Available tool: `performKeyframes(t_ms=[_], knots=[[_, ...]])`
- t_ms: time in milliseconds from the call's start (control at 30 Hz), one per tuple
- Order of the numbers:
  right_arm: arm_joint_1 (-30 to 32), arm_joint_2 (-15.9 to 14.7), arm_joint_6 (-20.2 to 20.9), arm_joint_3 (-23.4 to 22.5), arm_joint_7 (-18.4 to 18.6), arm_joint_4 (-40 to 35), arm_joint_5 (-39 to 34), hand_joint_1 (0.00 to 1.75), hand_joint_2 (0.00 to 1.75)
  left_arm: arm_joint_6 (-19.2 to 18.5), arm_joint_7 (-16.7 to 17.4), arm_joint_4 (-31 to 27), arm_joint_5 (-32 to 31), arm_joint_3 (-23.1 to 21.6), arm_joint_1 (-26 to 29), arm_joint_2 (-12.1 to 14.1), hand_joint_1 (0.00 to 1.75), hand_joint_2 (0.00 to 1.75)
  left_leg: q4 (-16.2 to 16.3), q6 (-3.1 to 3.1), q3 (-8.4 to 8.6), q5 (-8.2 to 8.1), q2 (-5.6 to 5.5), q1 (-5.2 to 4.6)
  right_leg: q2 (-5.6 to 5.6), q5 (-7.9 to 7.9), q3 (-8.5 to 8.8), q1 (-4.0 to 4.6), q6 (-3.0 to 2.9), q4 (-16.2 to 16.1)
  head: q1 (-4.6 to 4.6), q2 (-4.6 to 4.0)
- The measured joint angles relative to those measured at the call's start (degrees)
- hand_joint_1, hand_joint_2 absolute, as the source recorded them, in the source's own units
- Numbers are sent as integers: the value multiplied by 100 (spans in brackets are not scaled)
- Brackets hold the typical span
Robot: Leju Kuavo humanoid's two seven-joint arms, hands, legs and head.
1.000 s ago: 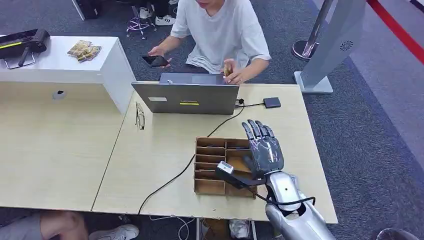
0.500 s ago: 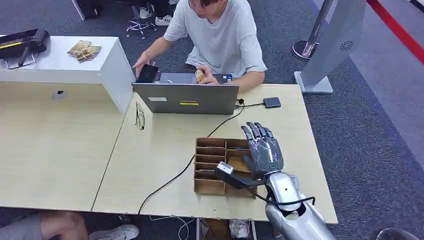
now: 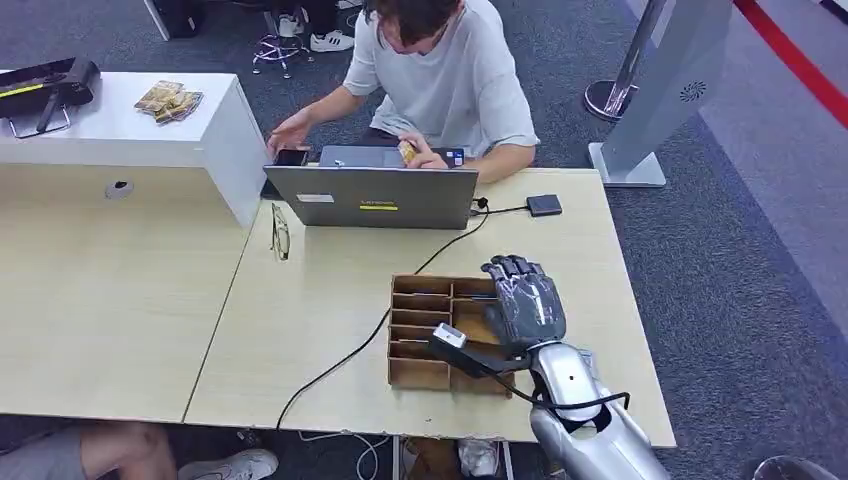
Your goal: Pass the card to the sensor for recognition and then transmit it.
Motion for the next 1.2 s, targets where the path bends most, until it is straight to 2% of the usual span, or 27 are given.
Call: performKeyframes(t_ms=[167,267,333,367,433,467,733,800,900,933,1200], knots=[[0,0,2,7,17,0,-2,61,175,9,0,0,9,0,3,0,0,0,0,0,0,0,0,0,0,0,0,0,0,0,0,0],[0,-2,7,11,20,0,-4,68,175,11,0,0,9,0,5,0,0,0,0,0,0,0,0,0,0,0,0,0,0,0,2,0],[0,-2,7,13,20,0,-7,79,175,13,0,0,11,0,6,0,0,0,0,0,0,0,0,0,0,0,0,0,0,0,2,0],[0,-2,7,13,20,0,-11,79,175,13,0,0,11,0,6,0,0,0,0,0,0,0,0,0,0,0,0,0,0,0,0,0],[0,-2,7,15,17,0,-13,96,175,15,0,0,11,0,7,0,0,0,0,0,0,0,0,0,0,0,0,0,0,0,0,0],[-1,-2,7,18,18,0,-13,99,175,22,0,0,11,0,7,0,0,0,0,0,0,0,0,0,0,0,0,0,0,0,0,0],[-4,-7,4,31,17,0,-22,80,175,35,0,0,26,0,9,0,0,0,0,0,0,0,0,0,0,0,0,0,0,0,0,0],[-4,-11,2,35,17,0,-22,80,175,39,0,0,28,0,10,0,0,0,0,0,0,0,0,0,0,0,0,0,0,0,0,0],[-2,-18,0,39,18,0,-22,91,175,44,0,0,28,0,11,0,0,0,0,0,0,0,0,0,0,0,0,0,0,0,0,0],[-2,-20,0,44,17,0,-22,108,175,44,0,0,28,0,12,0,0,0,0,0,0,0,0,0,0,0,0,0,0,0,2,0],[-1,-26,0,59,17,0,-22,108,175,46,0,0,33,0,13,0,0,0,0,0,0,0,0,0,0,0,0,0,0,0,0,0]])
